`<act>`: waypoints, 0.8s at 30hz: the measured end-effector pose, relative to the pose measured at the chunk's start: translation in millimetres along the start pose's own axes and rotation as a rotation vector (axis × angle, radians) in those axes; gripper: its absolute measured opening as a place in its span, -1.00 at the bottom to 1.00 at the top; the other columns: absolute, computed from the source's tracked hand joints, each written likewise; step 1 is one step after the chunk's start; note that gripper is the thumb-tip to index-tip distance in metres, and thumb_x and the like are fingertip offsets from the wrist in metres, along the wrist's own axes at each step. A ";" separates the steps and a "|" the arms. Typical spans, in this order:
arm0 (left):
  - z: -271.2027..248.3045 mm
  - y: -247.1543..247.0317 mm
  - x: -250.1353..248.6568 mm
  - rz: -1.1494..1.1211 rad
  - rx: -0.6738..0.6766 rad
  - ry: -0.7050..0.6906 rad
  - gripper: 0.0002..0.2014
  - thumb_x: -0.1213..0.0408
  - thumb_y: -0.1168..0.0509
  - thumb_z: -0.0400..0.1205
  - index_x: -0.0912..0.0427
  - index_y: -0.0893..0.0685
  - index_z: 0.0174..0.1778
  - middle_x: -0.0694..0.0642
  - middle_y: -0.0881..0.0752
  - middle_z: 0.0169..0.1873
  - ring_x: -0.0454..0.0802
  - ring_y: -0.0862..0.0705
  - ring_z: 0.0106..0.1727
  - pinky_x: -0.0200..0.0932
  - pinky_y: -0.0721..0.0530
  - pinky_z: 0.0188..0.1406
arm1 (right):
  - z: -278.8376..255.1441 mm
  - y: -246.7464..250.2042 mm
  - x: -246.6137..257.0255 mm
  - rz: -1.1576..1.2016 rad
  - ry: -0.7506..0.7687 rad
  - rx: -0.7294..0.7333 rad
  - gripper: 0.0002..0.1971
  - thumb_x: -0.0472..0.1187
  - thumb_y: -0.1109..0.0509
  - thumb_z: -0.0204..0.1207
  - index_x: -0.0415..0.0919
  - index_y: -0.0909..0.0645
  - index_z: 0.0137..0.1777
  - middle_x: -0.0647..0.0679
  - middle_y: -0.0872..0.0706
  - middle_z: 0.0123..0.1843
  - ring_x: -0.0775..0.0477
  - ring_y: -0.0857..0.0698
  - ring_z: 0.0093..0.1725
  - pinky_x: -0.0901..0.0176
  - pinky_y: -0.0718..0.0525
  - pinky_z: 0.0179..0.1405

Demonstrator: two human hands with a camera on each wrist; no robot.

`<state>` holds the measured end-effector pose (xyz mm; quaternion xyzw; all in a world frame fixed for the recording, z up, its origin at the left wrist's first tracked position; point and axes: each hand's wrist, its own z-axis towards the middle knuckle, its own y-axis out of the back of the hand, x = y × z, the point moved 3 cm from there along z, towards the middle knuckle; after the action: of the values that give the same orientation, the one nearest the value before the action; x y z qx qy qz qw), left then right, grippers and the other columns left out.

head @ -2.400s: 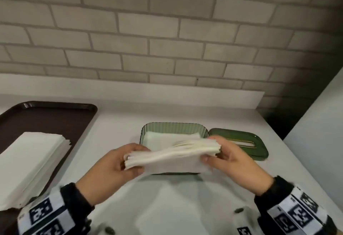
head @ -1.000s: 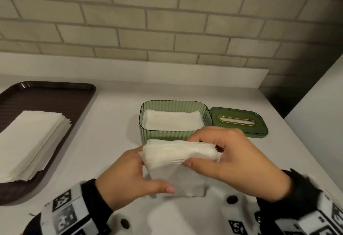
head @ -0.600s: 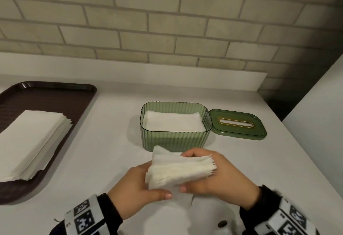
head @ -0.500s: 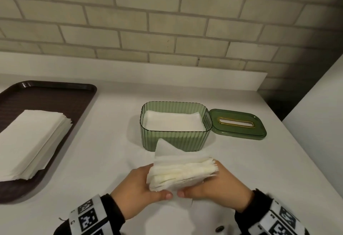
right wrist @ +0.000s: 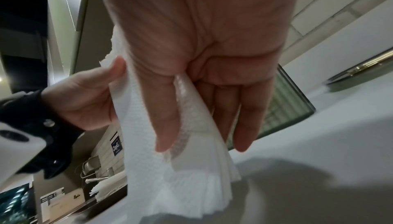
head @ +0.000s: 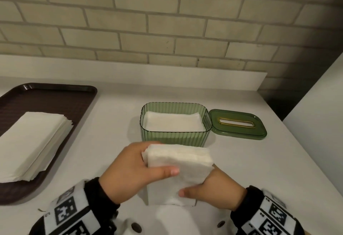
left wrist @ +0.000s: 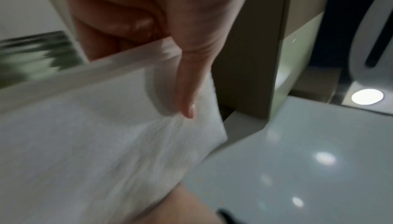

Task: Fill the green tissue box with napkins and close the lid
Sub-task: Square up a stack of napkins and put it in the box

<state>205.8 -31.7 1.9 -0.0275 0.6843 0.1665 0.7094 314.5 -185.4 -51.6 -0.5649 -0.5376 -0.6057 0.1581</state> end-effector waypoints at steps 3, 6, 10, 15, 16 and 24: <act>4.3 6.3 -31.2 -0.002 -0.017 -0.094 -0.69 0.05 -0.55 0.19 0.00 -0.83 -0.17 0.02 -0.84 -0.21 -0.13 -0.80 -0.19 -0.33 -0.72 -0.21 | 1.7 1.6 1.5 0.012 0.018 0.021 -0.55 0.04 -0.57 0.12 0.18 -0.66 0.08 -0.01 -0.78 0.13 -0.04 -0.75 0.12 -0.12 -0.70 0.18; 11.7 19.4 -42.7 -0.051 -0.078 -0.111 -0.77 0.14 -0.64 0.25 0.00 -0.84 -0.21 0.01 -0.84 -0.21 -0.13 -0.80 -0.19 -0.34 -0.72 -0.22 | 2.8 5.7 1.9 0.068 0.011 0.054 -0.69 -0.07 -0.59 0.30 0.10 -0.72 0.06 0.03 -0.81 0.06 0.02 -0.78 0.03 -0.08 -0.74 0.12; 17.0 46.8 -31.0 -0.157 -0.193 -0.024 -0.58 0.00 -0.57 0.08 0.01 -0.80 -0.16 0.05 -0.82 -0.20 -0.09 -0.78 -0.22 -0.33 -0.69 -0.34 | -3.1 18.9 6.8 0.297 0.010 0.043 -0.78 -0.33 -0.55 0.40 -0.24 -0.75 0.06 -0.07 -0.84 0.02 -0.03 -0.80 0.00 0.08 -0.72 0.09; 8.0 60.4 -3.0 -0.044 -0.234 0.076 -0.68 0.27 -0.56 0.32 0.08 -0.74 -0.01 0.04 -0.84 -0.15 0.00 -0.83 -0.15 -0.42 -0.70 -0.29 | -9.5 48.2 10.5 0.549 0.057 -0.198 -0.69 -0.30 -0.61 0.22 -0.33 -0.71 -0.02 -0.20 -0.82 -0.03 -0.12 -0.77 -0.08 0.20 -0.73 -0.09; 5.2 56.4 2.7 -0.011 -0.207 0.102 -0.69 0.38 -0.51 0.37 0.10 -0.73 0.01 0.03 -0.84 -0.15 0.01 -0.82 -0.12 -0.42 -0.70 -0.25 | -10.3 49.4 13.4 0.594 0.068 -0.217 -0.68 -0.30 -0.58 0.24 -0.29 -0.70 0.02 -0.17 -0.82 0.01 -0.12 -0.78 -0.04 0.20 -0.74 -0.08; -7.7 35.0 49.9 0.054 -0.164 0.160 -0.45 0.06 -0.54 0.01 0.07 -0.69 -0.05 0.03 -0.81 -0.19 -0.11 -0.77 -0.20 -0.22 -0.73 -0.17 | -7.3 27.8 2.8 0.545 0.112 -0.184 -0.81 -0.24 -0.54 0.38 -0.13 -0.60 -0.06 0.02 -0.71 -0.21 0.05 -0.66 -0.18 0.21 -0.61 -0.21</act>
<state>189.2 9.2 -40.9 -0.0800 0.7233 0.2383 0.6431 332.1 -200.6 -34.4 -0.6660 -0.2993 -0.6176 0.2923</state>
